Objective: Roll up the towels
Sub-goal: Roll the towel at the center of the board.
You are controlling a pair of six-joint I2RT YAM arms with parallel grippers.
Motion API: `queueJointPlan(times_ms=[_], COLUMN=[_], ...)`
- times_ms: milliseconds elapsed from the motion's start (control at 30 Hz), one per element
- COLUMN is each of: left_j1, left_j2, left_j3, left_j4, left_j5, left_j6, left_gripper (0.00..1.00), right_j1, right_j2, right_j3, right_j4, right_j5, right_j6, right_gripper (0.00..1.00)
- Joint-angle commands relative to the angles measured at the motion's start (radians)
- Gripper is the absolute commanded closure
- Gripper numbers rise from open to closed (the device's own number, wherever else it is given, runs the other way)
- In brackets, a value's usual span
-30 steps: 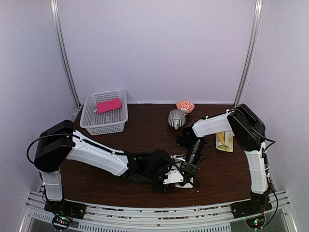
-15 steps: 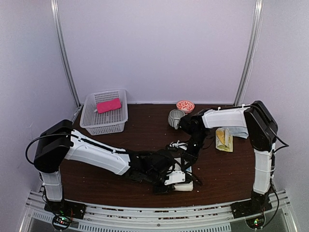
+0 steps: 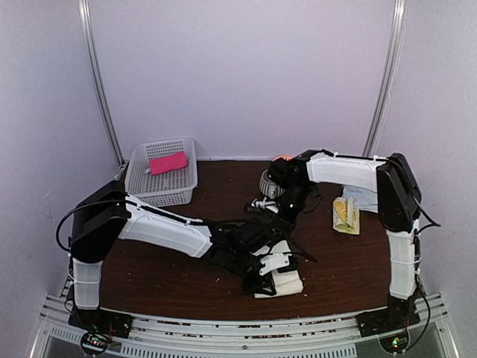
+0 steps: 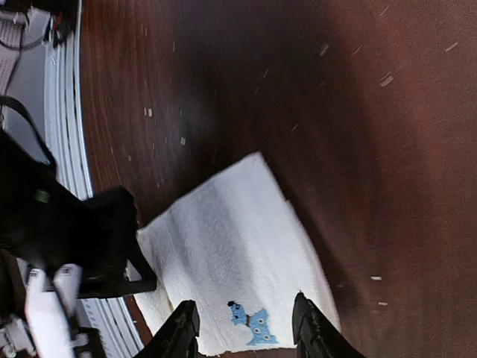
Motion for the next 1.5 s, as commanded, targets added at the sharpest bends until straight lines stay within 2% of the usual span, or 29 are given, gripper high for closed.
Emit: queueJointPlan(times_ms=[0, 67, 167, 267, 333, 400, 467, 700, 767, 900, 1267, 1367, 1467], left_j1=[0.055, 0.088, 0.139, 0.181, 0.197, 0.205, 0.206, 0.206, 0.205, 0.206, 0.206, 0.206, 0.206], left_j2=[0.115, 0.133, 0.181, 0.239, 0.253, 0.263, 0.271, 0.286, 0.283, 0.274, 0.271, 0.27, 0.255], left_j3=[0.04, 0.039, 0.029, 0.025, 0.0, -0.01, -0.012, -0.018, -0.02, -0.035, -0.055, -0.047, -0.049], left_j4=[-0.048, -0.014, 0.069, 0.134, 0.205, 0.23, 0.238, 0.215, 0.219, 0.242, 0.278, 0.267, 0.259], left_j5=[0.201, 0.268, 0.39, 0.491, 0.518, 0.536, 0.549, 0.517, 0.516, 0.506, 0.509, 0.514, 0.532], left_j6=[-0.087, -0.15, -0.267, -0.391, -0.47, -0.498, -0.506, -0.499, -0.505, -0.511, -0.524, -0.514, -0.492], left_gripper=[0.97, 0.97, 0.96, 0.96, 0.96, 0.96, 0.95, 0.92, 0.92, 0.92, 0.91, 0.89, 0.81], right_j1=[-0.122, -0.15, -0.16, -0.154, -0.126, -0.057, 0.035, 0.216, 0.257, 0.333, 0.423, 0.434, 0.437], right_j2=[-0.179, -0.287, -0.505, -0.715, -0.827, -0.885, -0.912, -0.873, -0.839, -0.789, -0.627, -0.594, -0.573], right_j3=[0.141, 0.097, -0.087, -0.259, -0.351, -0.431, -0.509, -0.746, -0.802, -0.892, -0.962, -0.966, -0.965], right_j4=[-0.046, 0.037, 0.201, 0.303, 0.283, 0.265, 0.273, 0.417, 0.461, 0.583, 0.739, 0.749, 0.747], right_j5=[-0.088, -0.078, -0.132, -0.27, -0.33, -0.279, -0.152, 0.311, 0.383, 0.444, 0.576, 0.597, 0.61], right_j6=[0.01, 0.047, 0.063, 0.01, -0.069, -0.134, -0.149, -0.173, -0.183, -0.19, -0.181, -0.188, -0.198], right_gripper=[0.55, 0.53, 0.52, 0.41, 0.32, 0.26, 0.28, 0.49, 0.5, 0.49, 0.48, 0.53, 0.62])
